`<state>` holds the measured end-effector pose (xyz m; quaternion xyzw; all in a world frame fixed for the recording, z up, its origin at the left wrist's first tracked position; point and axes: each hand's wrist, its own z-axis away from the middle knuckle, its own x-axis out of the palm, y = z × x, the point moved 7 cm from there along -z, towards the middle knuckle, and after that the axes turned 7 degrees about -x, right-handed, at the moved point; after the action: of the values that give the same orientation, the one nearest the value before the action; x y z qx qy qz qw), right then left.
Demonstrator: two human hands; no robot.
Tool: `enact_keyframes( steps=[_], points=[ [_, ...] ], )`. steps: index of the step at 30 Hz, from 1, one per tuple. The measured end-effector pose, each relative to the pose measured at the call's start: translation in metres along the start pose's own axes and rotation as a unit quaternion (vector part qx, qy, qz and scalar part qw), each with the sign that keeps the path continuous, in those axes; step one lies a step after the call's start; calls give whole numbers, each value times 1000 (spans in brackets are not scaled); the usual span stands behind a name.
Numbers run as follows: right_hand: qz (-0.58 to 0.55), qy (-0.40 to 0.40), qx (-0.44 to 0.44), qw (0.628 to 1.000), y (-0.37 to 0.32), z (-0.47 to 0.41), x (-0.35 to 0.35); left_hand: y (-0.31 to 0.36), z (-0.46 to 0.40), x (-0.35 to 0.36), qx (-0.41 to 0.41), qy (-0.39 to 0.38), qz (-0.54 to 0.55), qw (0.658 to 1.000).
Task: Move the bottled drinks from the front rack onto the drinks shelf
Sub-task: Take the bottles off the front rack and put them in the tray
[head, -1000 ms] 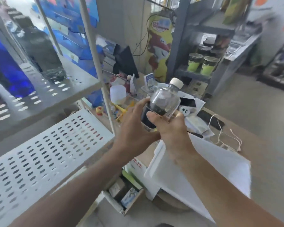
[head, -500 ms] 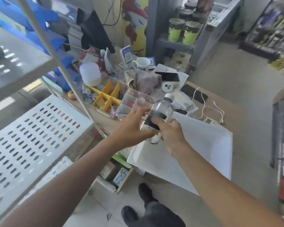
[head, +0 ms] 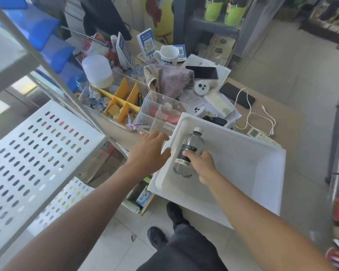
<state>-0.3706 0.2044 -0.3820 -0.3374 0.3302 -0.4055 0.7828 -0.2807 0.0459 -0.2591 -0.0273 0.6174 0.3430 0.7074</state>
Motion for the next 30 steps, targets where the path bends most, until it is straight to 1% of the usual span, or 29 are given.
enact_keyframes(
  steps=[8, 13, 21, 24, 30],
  points=[
    [-7, -3, 3, 1000, 6, -16, 18, -4, -8, 13, -10, -12, -14, 1000],
    [18, 20, 3, 1000, 18, -21, 17, -2, -10, 10, -9, -10, -6, 1000],
    [61, -5, 9, 998, 16, -23, 12, -2, -9, 14, -13, -14, -7, 1000],
    [78, -9, -14, 997, 9, -18, 6, -3, -6, 12, -16, -13, -3, 1000],
    [168, 6, -80, 983, -23, -6, -22, -3, 0, -11, -16, 13, 24, 999]
  ],
)
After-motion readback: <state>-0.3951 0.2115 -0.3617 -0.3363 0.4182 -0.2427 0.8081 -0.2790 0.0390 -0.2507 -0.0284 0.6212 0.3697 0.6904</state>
